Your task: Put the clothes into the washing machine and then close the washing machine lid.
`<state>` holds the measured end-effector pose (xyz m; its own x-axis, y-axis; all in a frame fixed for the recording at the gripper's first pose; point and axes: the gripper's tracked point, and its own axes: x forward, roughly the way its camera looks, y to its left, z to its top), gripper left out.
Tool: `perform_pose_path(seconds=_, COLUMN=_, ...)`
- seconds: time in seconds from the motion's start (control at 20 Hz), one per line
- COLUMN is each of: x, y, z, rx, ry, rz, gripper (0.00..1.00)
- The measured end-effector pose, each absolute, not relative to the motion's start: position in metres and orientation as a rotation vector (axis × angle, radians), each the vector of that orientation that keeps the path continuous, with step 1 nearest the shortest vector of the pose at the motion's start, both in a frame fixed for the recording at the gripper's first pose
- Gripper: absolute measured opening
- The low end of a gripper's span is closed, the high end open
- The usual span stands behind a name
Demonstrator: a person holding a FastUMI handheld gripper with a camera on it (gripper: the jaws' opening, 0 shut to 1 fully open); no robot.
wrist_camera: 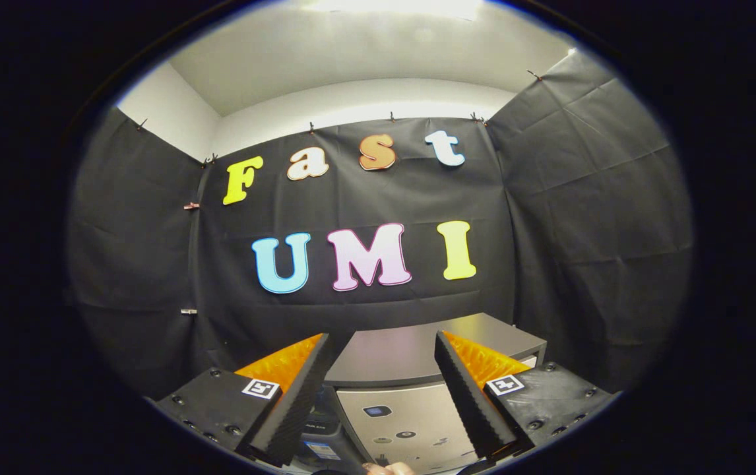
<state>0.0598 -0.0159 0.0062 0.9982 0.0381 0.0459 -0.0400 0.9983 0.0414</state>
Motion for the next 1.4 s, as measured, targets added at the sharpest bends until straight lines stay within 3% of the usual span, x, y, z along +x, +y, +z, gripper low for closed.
perform_pose_path(seconds=1.4, x=0.071, y=-0.025, z=-0.004, rx=-0.011, ry=-0.021, rz=0.029, gripper=0.98)
